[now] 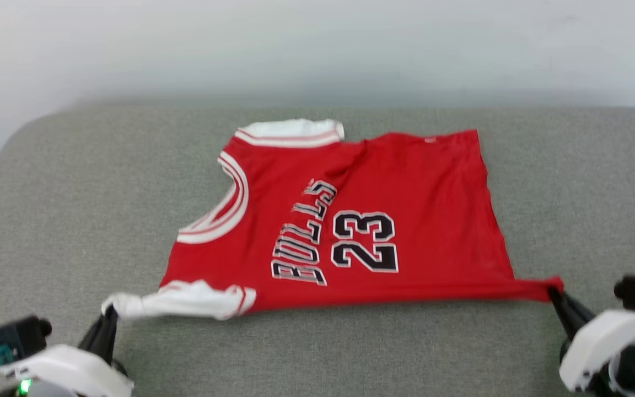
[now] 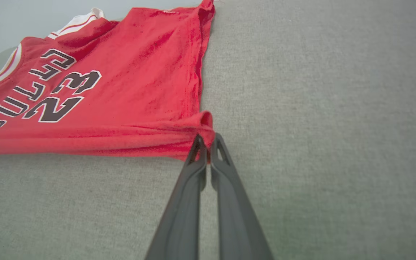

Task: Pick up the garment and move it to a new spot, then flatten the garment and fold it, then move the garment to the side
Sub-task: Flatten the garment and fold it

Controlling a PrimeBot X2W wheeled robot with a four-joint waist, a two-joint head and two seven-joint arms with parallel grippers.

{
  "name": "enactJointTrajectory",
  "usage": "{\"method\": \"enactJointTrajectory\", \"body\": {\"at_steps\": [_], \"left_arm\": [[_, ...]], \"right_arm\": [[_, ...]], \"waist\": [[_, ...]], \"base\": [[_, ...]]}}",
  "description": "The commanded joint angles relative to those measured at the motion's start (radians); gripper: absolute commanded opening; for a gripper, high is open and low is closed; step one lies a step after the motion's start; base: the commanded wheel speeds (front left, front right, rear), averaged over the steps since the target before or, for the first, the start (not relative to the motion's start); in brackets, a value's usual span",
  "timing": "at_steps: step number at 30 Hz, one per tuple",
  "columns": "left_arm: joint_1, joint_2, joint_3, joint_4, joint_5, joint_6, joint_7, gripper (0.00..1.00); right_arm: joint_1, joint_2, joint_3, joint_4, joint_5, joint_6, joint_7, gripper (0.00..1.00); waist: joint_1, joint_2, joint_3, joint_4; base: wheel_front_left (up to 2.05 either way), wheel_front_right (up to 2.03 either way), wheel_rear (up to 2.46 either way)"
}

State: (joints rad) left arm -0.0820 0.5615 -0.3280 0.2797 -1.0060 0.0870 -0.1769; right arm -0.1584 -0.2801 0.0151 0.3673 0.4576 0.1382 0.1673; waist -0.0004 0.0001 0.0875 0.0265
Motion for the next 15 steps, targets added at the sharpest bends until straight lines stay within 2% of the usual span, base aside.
{"method": "enactJointTrajectory", "body": {"at_steps": [1,8,9,15], "left_arm": [[0.061,0.032,0.025,-0.024,-0.016,0.04,0.007,0.0],[0.265,0.047,0.042,-0.199,-0.069,0.135,0.053,0.0],[0.265,0.047,0.042,-0.199,-0.069,0.135,0.053,0.0],[0.291,0.066,0.048,-0.311,-0.05,0.172,0.05,0.0]], "right_arm": [[0.071,-0.004,-0.052,-0.034,-0.006,-0.014,0.016,0.0],[0.35,0.107,-0.19,-0.259,-0.057,-0.013,0.151,0.0],[0.35,0.107,-0.19,-0.259,-0.057,-0.013,0.151,0.0],[0.428,0.175,-0.214,-0.438,-0.108,-0.012,0.27,0.0]], "waist": [[0.0004,-0.0001,-0.038,0.016],[0.0004,-0.0001,-0.08,0.035],[0.0004,-0.0001,-0.08,0.035],[0.0004,-0.0001,-0.075,0.026]], "base": [[0.0,0.0,0.0],[0.0,0.0,0.0],[0.0,0.0,0.0],[0.0,0.0,0.0]]}}
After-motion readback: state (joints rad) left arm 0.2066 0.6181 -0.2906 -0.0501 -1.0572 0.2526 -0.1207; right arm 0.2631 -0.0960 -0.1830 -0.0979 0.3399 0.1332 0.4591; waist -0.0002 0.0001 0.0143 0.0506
